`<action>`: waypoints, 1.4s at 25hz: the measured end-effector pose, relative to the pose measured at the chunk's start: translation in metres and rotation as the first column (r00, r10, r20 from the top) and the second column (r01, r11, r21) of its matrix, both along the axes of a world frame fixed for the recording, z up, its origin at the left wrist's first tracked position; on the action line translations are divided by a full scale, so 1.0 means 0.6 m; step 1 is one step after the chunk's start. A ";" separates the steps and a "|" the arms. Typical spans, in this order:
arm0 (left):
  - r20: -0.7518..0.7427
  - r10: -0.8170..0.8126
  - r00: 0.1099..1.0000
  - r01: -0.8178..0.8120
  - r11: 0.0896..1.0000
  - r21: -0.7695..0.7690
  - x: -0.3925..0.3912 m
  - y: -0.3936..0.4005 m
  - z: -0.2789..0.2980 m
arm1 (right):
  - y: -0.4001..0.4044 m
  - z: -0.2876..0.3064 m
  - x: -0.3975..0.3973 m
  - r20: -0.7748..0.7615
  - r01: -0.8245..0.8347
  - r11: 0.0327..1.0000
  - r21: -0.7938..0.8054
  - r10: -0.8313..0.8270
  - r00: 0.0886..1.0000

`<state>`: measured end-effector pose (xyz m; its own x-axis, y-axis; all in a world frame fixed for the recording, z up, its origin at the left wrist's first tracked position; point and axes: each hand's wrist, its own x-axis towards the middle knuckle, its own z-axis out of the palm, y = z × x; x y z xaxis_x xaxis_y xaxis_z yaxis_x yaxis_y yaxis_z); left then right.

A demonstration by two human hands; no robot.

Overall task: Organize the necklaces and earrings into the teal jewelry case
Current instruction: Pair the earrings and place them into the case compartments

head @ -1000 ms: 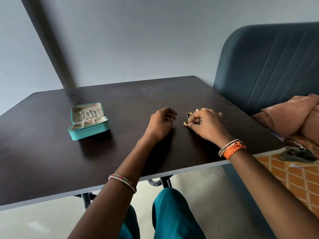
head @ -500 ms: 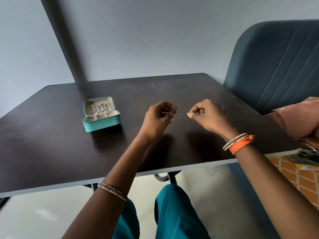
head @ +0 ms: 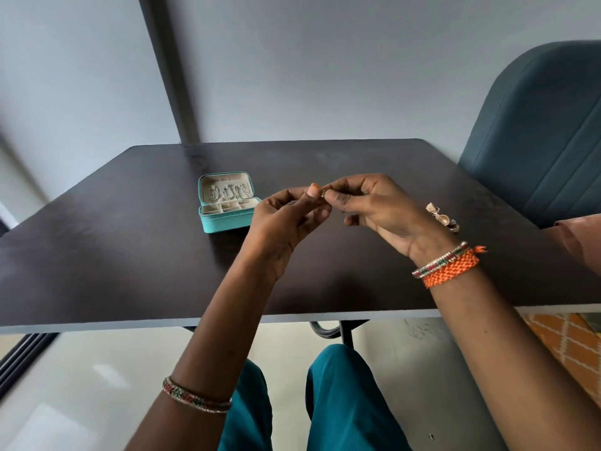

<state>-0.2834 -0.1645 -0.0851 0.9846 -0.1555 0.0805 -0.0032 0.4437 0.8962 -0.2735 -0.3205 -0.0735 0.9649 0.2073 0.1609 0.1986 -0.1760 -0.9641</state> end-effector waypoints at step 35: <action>0.375 0.256 0.891 -0.420 0.155 0.894 0.051 0.161 -0.097 | 0.149 -0.101 0.166 0.111 0.140 0.981 -0.136 -0.125 0.986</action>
<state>-0.2527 -0.0678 -0.1434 0.9565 0.1507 0.2497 -0.0367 -0.7870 0.6158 -0.1740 -0.2313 -0.1340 0.9656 0.1065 0.2371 0.2595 -0.3420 -0.9032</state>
